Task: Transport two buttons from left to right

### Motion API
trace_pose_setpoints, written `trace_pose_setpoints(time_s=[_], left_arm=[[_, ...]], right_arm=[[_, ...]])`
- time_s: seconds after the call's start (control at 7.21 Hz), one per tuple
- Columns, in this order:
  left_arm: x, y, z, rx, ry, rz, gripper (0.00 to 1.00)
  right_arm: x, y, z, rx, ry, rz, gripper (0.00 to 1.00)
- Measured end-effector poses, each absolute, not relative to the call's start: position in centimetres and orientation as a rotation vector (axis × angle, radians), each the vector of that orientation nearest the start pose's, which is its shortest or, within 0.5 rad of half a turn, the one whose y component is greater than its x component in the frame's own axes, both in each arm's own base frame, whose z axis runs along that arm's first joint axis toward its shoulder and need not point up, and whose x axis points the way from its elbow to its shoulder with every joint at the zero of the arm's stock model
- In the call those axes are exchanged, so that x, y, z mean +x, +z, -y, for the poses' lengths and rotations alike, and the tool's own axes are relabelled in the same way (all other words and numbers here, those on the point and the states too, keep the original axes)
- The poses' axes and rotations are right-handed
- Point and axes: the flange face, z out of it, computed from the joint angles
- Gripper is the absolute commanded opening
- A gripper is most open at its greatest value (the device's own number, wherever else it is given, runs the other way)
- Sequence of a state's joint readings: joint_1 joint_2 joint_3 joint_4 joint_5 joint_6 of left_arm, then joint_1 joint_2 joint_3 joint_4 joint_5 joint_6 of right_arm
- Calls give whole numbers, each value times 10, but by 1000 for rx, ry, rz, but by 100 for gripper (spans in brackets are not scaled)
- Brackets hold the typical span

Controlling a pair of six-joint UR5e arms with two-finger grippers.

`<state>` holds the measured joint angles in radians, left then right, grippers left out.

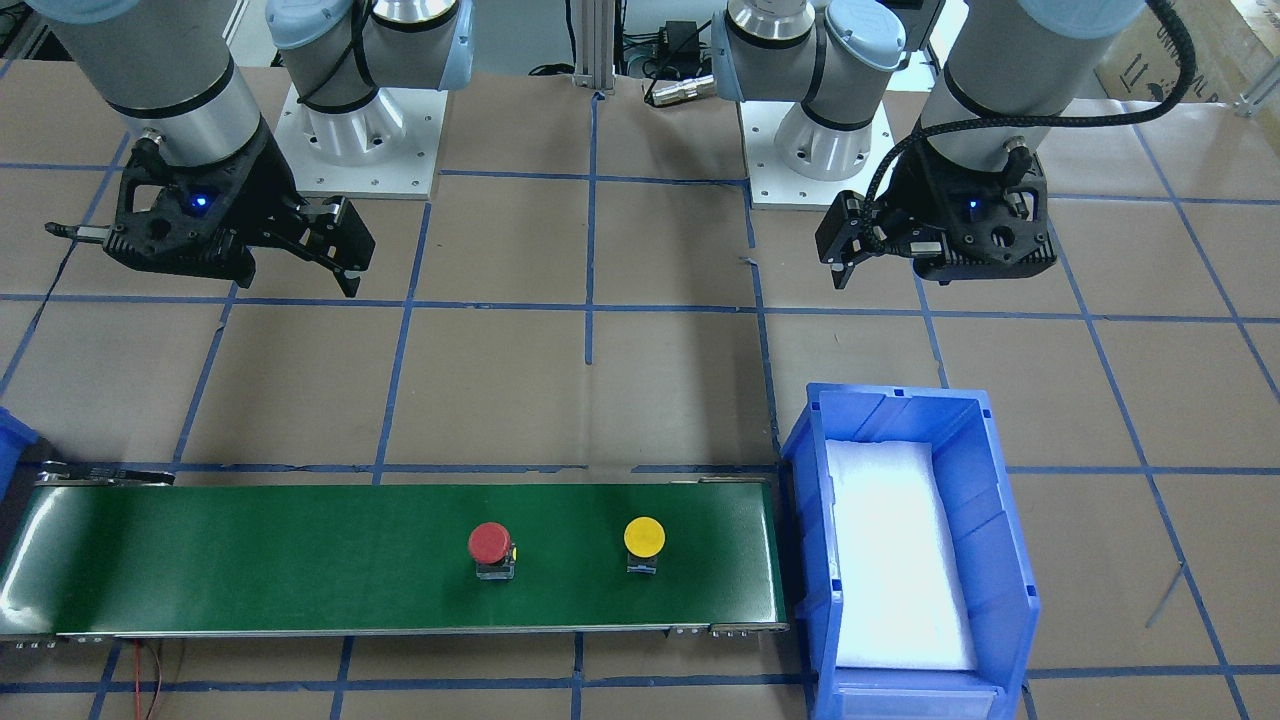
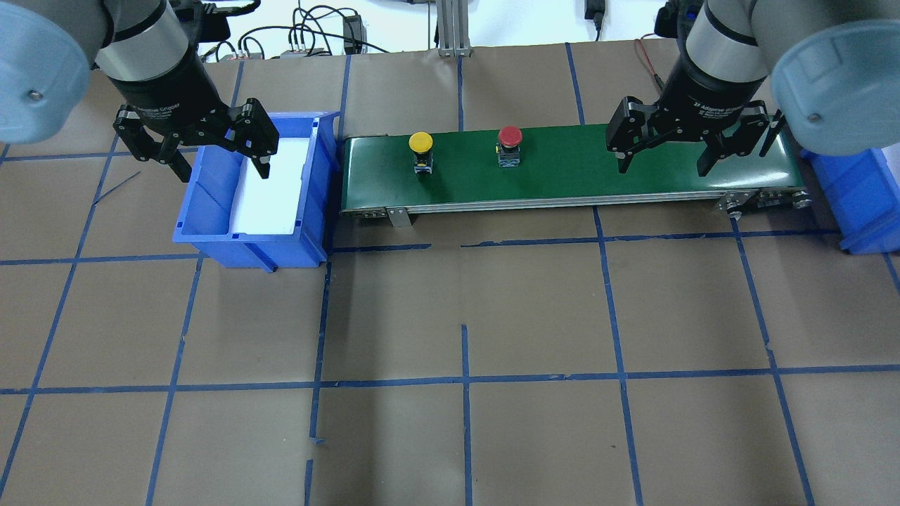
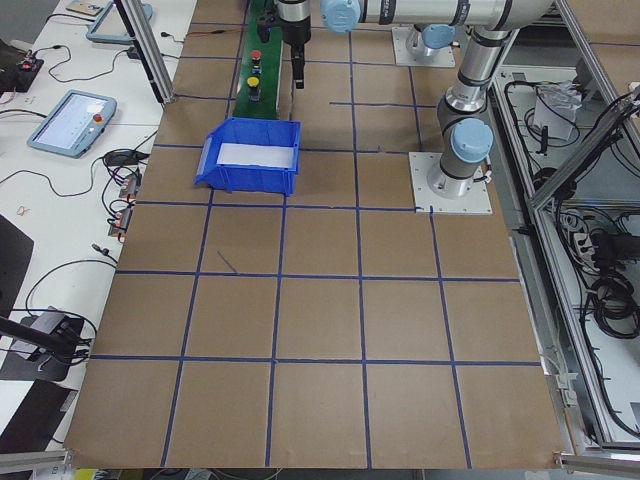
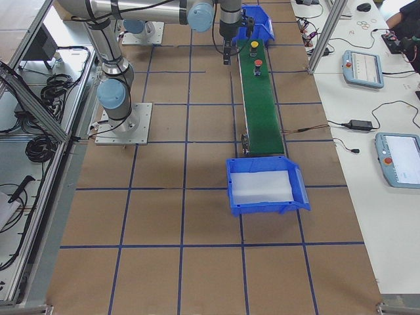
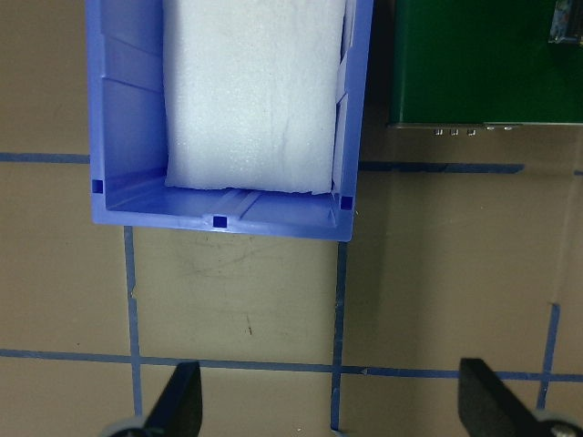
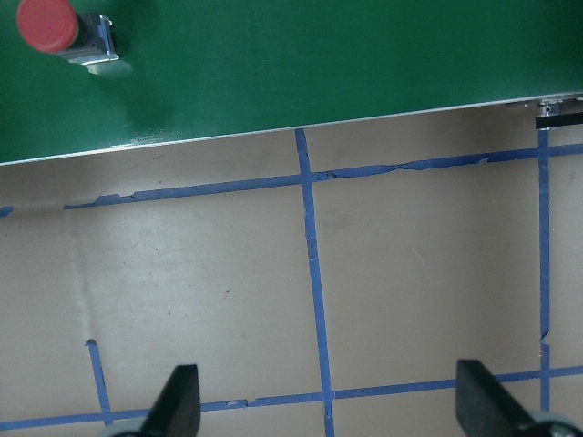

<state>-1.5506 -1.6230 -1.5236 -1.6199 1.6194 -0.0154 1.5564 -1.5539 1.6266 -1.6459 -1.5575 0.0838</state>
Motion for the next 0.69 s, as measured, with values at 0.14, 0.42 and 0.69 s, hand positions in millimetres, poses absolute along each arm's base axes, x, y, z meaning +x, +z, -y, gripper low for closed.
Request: trace_pose_setpoints(time_s=[0.14,0.42,0.69], left_arm=[[-119,480,511,-53,83,-3094,100],[-118,478,511,-53,86,-3096,100],[-119,478,511,-54,90,-3095,100]], right_arm=[[128,460,500,154,-4,-3124,100],[128,462,501,153,-9,-3124,100],[127,466,502,154,-28,-3125,100]])
